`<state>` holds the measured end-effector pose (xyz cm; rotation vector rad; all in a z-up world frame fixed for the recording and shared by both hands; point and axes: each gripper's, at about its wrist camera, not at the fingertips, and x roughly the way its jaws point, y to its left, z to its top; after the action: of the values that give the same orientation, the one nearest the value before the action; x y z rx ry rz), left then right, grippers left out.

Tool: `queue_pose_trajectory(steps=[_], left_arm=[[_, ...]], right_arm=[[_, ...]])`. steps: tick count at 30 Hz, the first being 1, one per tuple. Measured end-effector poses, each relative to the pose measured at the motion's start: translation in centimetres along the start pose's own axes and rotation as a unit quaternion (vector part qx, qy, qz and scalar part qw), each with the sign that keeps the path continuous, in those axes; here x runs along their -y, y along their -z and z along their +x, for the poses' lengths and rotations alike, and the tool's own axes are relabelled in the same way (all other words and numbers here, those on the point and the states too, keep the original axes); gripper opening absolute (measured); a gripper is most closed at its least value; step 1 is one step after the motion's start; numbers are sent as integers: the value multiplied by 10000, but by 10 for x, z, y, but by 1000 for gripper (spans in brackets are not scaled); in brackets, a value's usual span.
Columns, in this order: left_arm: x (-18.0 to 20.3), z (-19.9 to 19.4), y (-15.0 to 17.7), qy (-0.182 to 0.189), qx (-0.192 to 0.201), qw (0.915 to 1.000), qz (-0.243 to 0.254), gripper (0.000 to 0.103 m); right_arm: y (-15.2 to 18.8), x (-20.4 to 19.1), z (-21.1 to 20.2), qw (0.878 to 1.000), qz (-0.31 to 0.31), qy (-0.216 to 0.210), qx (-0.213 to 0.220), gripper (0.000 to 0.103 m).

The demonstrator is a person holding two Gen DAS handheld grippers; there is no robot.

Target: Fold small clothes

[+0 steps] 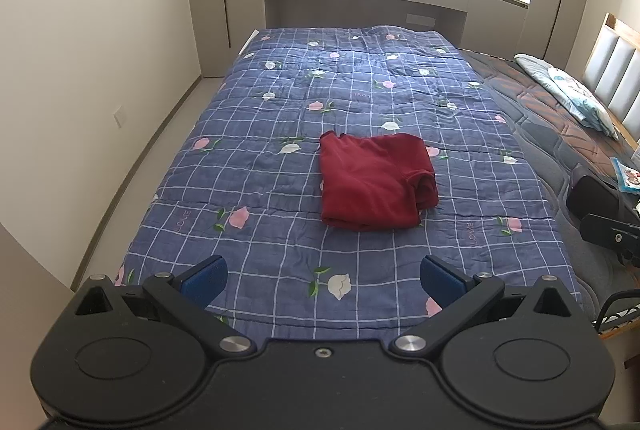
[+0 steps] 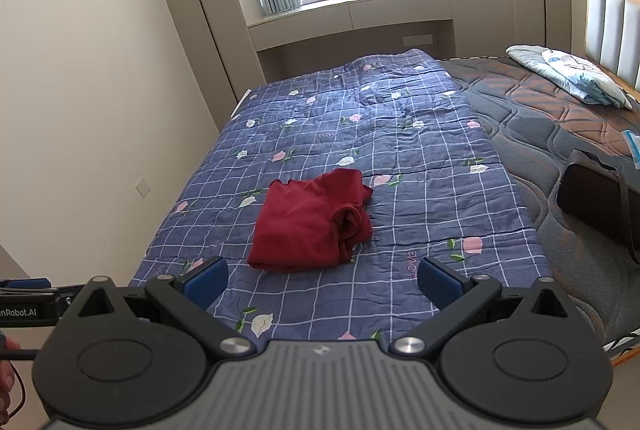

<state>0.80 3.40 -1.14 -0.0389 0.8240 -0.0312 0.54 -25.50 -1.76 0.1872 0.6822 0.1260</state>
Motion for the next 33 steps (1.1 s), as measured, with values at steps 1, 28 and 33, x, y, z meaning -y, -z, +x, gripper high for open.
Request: queue_pose_trajectory(steps=[1, 28, 33], left_arm=[[2, 0, 0, -10, -2, 10000, -3, 102], [60, 5, 5, -301, -356, 9989, -9, 102], [62, 13, 4, -201, -462, 9987, -52, 102]], right_arm=[[0, 1, 0, 10000, -7, -7, -2, 103], [-9, 44, 0, 9991, -277, -102, -315, 103], [-10, 42, 9, 9982, -332, -87, -493, 103]])
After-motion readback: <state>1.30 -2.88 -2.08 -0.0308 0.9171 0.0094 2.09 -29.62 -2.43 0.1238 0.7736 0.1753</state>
